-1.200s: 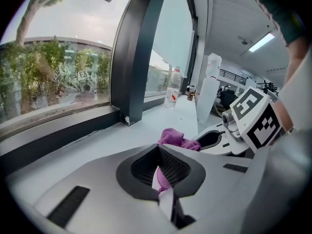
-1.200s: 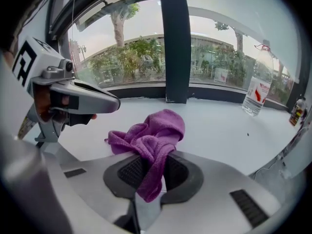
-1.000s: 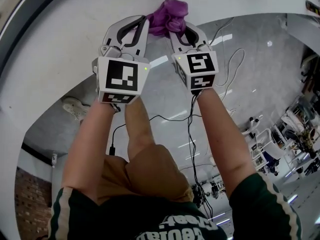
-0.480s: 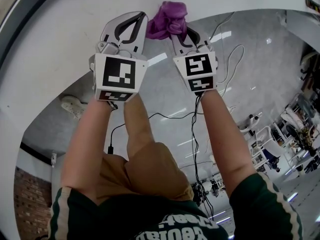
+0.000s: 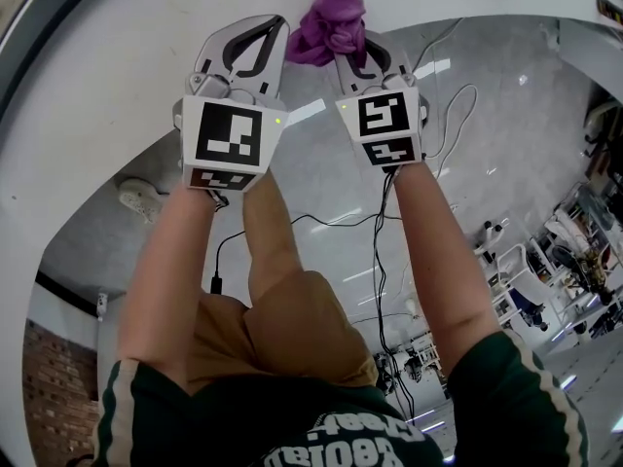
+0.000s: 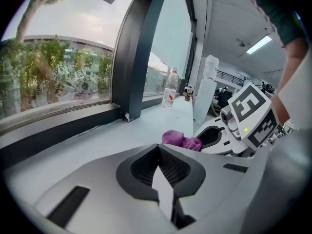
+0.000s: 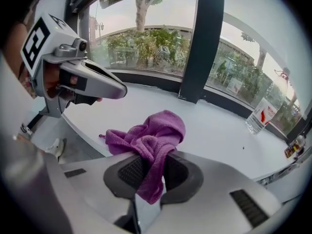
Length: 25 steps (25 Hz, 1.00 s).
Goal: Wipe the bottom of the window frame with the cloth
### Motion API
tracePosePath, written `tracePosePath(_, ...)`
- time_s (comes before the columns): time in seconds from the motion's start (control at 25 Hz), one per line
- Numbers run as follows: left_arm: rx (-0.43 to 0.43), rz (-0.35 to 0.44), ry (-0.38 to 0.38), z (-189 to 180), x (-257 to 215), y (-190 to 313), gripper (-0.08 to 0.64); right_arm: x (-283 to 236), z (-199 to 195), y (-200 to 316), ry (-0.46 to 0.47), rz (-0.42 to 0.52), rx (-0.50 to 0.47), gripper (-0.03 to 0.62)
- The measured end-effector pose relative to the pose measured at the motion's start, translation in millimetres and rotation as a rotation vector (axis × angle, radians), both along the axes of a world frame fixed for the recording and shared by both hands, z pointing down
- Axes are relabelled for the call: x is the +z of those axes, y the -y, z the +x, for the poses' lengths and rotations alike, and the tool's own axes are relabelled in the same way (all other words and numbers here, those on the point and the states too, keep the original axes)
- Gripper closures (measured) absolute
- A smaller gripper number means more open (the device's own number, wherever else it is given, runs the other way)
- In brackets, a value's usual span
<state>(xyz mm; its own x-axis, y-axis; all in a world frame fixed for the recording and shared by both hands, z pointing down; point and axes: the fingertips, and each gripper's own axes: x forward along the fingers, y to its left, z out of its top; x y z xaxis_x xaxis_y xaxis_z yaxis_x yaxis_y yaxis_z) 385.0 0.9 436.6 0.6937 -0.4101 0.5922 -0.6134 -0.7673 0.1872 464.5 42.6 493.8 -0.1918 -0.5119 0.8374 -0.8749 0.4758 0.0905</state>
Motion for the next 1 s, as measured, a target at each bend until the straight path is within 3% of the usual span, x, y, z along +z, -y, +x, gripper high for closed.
tracePosePath(0.32,-0.041,0.014,0.008,-20,2,-5,0.552,8,-31,-3,0.007,-0.003,-0.075,0.514)
tracePosePath(0.6,-0.098,0.016,0.029,-85,1,-10,0.552,7,-83,-5,-0.017,-0.013,-0.111,0.514)
tracePosePath(1.0,-0.137,0.021,0.028,-129,1,-11,0.552,10,-114,-8,-0.036,-0.026,-0.109,0.514)
